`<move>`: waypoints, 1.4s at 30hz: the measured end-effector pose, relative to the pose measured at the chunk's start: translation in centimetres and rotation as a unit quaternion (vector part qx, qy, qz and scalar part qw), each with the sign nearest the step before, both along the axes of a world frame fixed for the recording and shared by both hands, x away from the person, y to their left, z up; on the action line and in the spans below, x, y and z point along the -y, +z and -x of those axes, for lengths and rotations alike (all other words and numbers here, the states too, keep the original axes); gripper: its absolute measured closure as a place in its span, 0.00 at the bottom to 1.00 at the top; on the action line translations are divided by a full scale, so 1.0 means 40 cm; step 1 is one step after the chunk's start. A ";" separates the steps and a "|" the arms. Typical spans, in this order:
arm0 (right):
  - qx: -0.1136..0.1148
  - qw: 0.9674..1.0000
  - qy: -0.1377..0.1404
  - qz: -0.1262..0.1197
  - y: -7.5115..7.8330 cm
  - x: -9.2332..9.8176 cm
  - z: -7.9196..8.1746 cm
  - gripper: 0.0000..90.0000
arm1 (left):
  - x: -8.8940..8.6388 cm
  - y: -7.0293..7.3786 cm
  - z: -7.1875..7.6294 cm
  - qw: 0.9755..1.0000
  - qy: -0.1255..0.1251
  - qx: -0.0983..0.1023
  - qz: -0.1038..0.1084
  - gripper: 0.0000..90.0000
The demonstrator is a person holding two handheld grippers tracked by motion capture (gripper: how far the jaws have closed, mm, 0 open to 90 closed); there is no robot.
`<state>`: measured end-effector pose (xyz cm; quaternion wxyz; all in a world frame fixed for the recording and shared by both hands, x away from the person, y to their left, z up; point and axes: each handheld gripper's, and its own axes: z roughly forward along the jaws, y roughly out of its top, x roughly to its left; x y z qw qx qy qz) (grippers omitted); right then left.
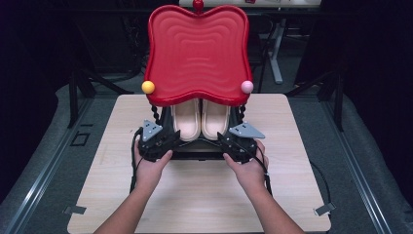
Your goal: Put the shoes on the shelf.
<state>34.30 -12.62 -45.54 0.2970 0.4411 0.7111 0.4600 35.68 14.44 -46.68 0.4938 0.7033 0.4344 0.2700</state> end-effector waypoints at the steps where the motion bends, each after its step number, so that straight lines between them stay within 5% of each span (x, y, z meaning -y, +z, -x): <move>1: 0.000 1.000 0.000 0.003 0.000 0.002 0.003 0.64 | -0.003 0.000 0.006 1.000 -0.001 0.001 0.002 0.60; 12: -0.002 1.000 0.005 0.027 -0.023 0.047 0.066 0.60 | -0.041 -0.020 0.075 1.000 -0.017 -0.004 0.006 0.58; 19: -0.004 1.000 0.014 0.028 -0.069 0.085 0.125 0.58 | -0.070 -0.055 0.123 0.999 -0.035 0.003 -0.016 0.55; 30: -0.015 0.999 -0.015 0.030 -0.145 0.154 0.183 0.56 | -0.130 -0.139 0.180 0.998 -0.042 -0.005 -0.051 0.51; 36: -0.003 0.999 -0.005 0.038 -0.181 0.165 0.201 0.52 | -0.153 -0.168 0.188 0.999 -0.027 -0.011 -0.032 0.48; 42: -0.021 0.999 0.001 0.037 -0.219 0.169 0.202 0.52 | -0.156 -0.198 0.181 0.999 -0.023 -0.030 -0.028 0.47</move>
